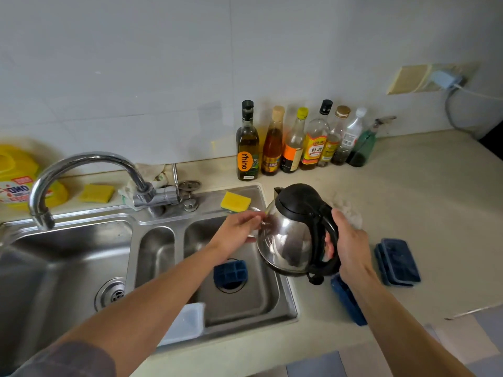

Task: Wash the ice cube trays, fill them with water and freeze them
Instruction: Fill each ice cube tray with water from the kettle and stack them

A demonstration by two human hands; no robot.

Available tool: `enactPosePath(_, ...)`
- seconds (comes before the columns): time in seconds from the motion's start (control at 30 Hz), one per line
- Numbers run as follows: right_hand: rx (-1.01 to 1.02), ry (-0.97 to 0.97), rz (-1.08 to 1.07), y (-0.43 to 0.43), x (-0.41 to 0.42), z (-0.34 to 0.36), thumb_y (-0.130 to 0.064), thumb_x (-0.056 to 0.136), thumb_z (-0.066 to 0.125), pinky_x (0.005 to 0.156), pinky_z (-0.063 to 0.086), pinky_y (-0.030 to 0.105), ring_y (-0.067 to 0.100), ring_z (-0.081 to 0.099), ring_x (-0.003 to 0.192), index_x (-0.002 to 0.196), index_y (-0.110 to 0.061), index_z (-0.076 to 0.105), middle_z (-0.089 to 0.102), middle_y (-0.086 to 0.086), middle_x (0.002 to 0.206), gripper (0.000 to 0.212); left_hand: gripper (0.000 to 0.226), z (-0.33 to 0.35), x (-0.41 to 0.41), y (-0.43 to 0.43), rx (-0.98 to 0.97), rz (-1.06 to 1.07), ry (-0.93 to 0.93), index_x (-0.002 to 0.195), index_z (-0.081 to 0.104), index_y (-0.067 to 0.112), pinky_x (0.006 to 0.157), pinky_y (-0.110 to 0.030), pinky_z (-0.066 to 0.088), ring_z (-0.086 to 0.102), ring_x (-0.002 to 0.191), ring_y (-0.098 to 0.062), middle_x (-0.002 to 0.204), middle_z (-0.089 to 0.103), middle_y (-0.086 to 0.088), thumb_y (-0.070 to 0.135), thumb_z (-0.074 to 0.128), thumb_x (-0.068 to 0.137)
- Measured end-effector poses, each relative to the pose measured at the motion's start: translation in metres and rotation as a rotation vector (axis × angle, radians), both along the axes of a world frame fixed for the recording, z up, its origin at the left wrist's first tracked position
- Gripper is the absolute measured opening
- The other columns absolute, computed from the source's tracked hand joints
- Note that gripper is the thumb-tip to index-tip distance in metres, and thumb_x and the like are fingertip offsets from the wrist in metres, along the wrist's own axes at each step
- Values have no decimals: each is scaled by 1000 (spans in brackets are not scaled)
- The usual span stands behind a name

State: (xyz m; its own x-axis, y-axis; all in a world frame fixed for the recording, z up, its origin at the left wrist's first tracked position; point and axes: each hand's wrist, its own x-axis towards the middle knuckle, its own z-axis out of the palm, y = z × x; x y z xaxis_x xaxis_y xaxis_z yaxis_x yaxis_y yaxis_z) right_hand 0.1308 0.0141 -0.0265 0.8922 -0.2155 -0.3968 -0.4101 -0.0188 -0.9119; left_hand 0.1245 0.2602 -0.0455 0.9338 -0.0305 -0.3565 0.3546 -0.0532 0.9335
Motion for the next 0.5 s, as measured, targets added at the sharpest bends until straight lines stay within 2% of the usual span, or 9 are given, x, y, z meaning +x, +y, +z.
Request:
enactPosePath(0.1, -41, 11, -6, -1, 22, -4, -74, 74, 61, 60, 54, 33, 16, 60, 51, 59, -27, 74, 66, 5, 60, 51, 23, 2, 26, -3, 67, -85, 2, 118, 67, 35, 92, -32, 56, 66, 107, -9, 115, 73, 8, 24, 50, 106)
enactPosePath(0.2, -69, 3, -16, 2, 40, -6, -76, 75, 59, 64, 55, 33, 11, 67, 55, 68, -35, 77, 73, 9, 73, 45, 26, 0, 47, -7, 109, -172, -12, 119, 63, 45, 85, -23, 53, 64, 105, 1, 118, 71, 14, 27, 50, 105)
enactPosePath(0.33, -77, 20, -53, 4, 63, -9, -69, 81, 60, 48, 51, 22, 8, 63, 47, 63, -28, 76, 71, 5, 64, 48, 37, -7, 73, -13, 177, -186, -65, 142, 53, 28, 102, -29, 47, 58, 113, 1, 132, 64, 6, 27, 52, 104)
enactPosePath(0.43, -64, 24, -44, 1, 75, -13, -63, 87, 59, 60, 54, 29, 14, 61, 50, 59, -19, 71, 67, 4, 60, 54, 44, -12, 87, -20, 195, -170, -66, 147, 48, 23, 108, -35, 45, 56, 122, -10, 136, 60, 4, 28, 54, 103)
enactPosePath(0.5, -59, 26, -47, 1, 79, -16, -61, 89, 59, 64, 52, 30, 13, 61, 51, 63, -19, 71, 67, 3, 61, 51, 38, -14, 93, -25, 174, -159, -53, 141, 51, 26, 98, -31, 49, 60, 115, -7, 127, 63, 10, 28, 54, 103)
